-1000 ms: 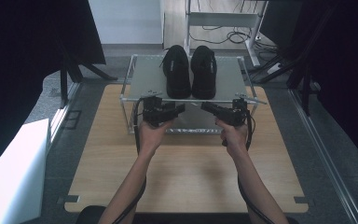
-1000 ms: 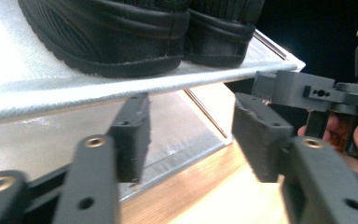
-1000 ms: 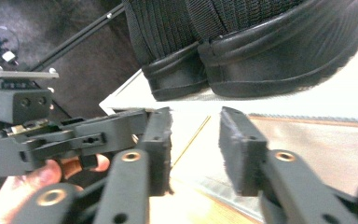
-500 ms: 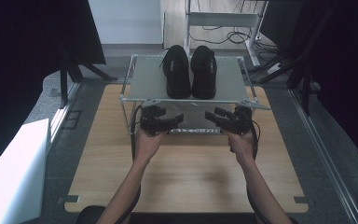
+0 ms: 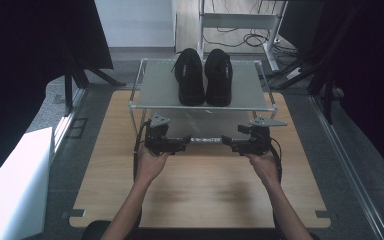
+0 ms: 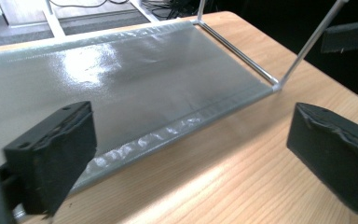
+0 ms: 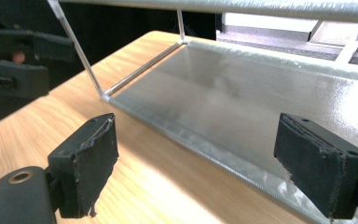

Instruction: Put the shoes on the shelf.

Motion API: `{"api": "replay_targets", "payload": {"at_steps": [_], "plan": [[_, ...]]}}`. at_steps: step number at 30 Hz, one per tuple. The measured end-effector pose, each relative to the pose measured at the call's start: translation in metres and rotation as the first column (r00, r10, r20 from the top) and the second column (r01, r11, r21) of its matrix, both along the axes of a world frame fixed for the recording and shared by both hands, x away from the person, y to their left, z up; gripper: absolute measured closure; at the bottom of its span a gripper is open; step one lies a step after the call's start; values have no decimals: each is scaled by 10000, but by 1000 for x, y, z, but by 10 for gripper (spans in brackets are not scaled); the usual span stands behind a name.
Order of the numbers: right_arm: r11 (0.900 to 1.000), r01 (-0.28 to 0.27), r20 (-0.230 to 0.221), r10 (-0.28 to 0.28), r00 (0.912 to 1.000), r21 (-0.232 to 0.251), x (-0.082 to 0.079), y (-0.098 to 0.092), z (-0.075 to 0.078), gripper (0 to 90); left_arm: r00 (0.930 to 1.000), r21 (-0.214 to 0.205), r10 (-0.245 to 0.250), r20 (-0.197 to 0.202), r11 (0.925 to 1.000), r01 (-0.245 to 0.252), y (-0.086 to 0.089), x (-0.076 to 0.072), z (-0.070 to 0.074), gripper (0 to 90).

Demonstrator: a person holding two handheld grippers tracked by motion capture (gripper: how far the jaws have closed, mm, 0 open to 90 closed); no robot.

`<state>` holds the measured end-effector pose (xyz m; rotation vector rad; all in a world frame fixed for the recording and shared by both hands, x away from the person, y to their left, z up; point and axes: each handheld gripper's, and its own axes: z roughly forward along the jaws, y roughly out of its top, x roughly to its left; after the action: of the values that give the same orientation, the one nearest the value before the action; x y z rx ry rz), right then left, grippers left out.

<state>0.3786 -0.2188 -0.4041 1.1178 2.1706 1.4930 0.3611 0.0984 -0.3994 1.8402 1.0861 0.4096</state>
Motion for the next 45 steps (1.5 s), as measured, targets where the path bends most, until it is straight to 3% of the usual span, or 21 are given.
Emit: {"api": "replay_targets", "payload": {"at_steps": [6, 10, 19, 27, 37, 45], "plan": [[9991, -211, 2, 211, 9998, -372, -10, -5, -3, 108, 9994, 707, -224, 258, 9973, 205, 0, -13, 1, 0], [9987, -252, -157, 246, 9996, -433, -17, -12, -5, 66, 9993, 899, -264, 280, 9957, 238, 5, -20, -2, 0], [9930, -214, -6, 215, 9998, -1164, -35, -30, -11, 0, 9984, 733, -425, 378, 9965, 396, 20, -41, -4, 0], [9929, 27, 224, 0, 9997, -1192, -56, -52, -10, 0, 9975, 737, -437, 558, 9965, 395, 38, -64, -8, 0], [9909, 345, 262, -313, 9992, -1304, -79, -72, -23, 0, 9986, 798, -127, 519, 9968, 85, 57, -82, -26, 0], [9887, 576, 78, -570, 9983, -1381, -85, -78, -42, 3, 9992, 958, -79, 393, 9954, 41, 56, -88, -46, 0]]}}
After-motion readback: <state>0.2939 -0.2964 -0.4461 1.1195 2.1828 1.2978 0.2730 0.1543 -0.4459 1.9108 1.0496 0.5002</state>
